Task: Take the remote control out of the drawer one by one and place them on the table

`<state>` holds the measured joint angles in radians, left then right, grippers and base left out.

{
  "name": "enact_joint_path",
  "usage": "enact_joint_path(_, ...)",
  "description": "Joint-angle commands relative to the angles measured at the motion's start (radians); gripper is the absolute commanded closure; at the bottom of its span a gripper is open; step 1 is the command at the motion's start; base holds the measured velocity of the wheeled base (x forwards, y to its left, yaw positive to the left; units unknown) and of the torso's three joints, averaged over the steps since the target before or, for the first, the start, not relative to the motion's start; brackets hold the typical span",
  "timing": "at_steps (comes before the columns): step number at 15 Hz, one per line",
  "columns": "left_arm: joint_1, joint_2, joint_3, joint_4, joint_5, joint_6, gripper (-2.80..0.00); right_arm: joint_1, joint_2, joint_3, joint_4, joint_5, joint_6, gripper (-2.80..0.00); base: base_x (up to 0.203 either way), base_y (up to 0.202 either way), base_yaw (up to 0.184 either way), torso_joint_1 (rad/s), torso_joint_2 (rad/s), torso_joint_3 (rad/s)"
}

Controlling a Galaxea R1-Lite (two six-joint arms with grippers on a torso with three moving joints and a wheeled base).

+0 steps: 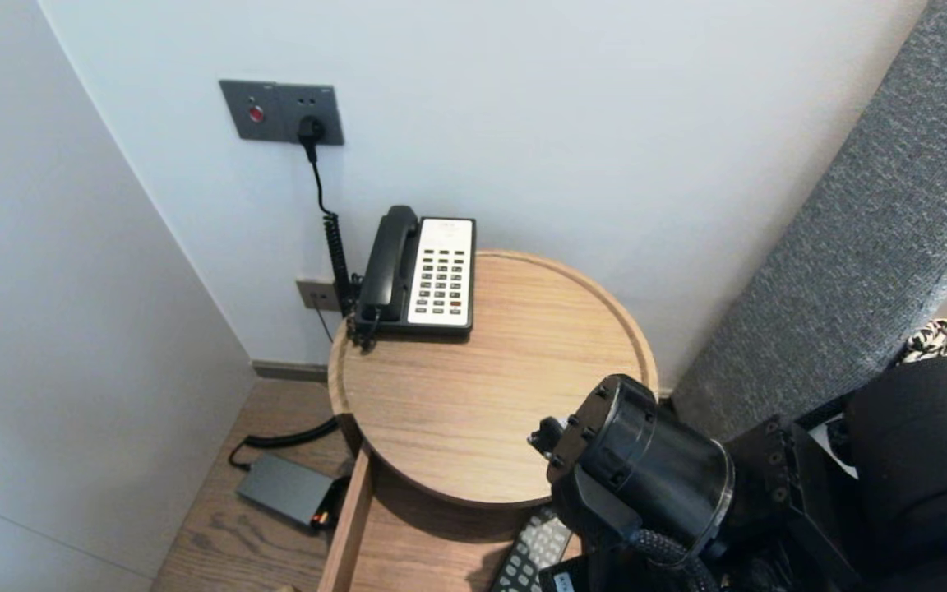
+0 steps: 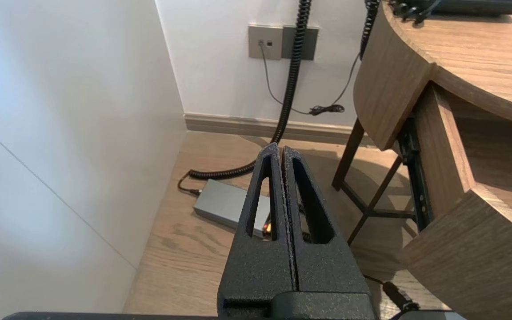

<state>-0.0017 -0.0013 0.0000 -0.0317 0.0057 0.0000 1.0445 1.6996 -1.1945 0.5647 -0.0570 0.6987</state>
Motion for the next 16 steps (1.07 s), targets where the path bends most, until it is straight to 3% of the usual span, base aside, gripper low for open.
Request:
enact_joint_path(1,0.0,0.0,0.009,-0.001,0.0,0.0,0.0,0.003,0.029,0.024,0.002,0.0,0.009,0.0,0.0,0.0,0.0,0.0,0.0,0.0)
enact_joint_path(11,0.0,0.0,0.009,-0.001,0.0,0.0,0.0,-0.014,0.144,0.006,-0.039,-0.055,0.14,0.0,0.0,0.0,0.0,0.0,0.0,0.0)
enact_joint_path(16,0.0,0.0,0.009,-0.001,0.0,0.0,0.0,-0.047,0.109,0.012,-0.039,-0.061,0.143,0.0,0.0,0.0,0.0,0.0,0.0,0.0)
